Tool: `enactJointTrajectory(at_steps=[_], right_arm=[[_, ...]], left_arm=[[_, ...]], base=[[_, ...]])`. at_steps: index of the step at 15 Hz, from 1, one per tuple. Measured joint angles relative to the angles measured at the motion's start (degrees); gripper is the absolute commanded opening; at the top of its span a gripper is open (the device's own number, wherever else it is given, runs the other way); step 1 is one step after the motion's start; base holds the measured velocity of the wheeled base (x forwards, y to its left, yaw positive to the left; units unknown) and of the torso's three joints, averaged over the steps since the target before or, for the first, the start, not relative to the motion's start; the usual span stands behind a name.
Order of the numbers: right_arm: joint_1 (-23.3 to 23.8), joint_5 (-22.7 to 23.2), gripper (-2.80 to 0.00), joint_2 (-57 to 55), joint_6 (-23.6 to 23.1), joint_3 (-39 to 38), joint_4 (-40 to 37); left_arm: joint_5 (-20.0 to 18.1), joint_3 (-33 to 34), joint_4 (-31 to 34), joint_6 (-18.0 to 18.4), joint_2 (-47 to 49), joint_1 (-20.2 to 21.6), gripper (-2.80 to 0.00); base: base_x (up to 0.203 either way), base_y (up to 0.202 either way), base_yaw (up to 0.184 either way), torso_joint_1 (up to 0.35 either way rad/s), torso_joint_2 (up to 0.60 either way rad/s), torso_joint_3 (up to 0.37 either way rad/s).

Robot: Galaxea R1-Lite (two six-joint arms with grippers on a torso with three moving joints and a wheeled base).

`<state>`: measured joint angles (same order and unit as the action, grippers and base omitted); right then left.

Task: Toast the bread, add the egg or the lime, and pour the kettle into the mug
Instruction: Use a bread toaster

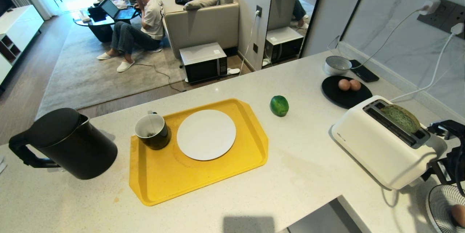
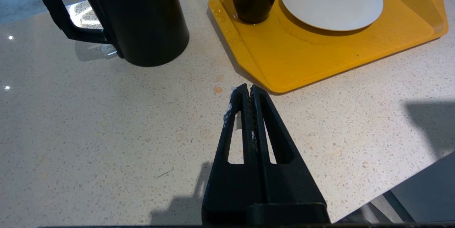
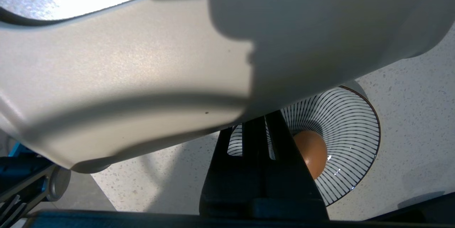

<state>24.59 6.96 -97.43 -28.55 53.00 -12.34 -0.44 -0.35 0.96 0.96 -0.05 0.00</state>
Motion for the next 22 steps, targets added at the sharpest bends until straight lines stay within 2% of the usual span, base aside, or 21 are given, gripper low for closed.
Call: enactJointTrajectory(at_steps=[22], right_arm=[[0.24, -0.40, -2.80, -0.10, -0.36, 0.16, -0.07]], left_arm=[[0.00, 0.00, 0.00, -0.02, 0.00, 0.00, -2.80]], base=[[0.000, 0.000, 0.000, 0.000, 0.00, 0.000]])
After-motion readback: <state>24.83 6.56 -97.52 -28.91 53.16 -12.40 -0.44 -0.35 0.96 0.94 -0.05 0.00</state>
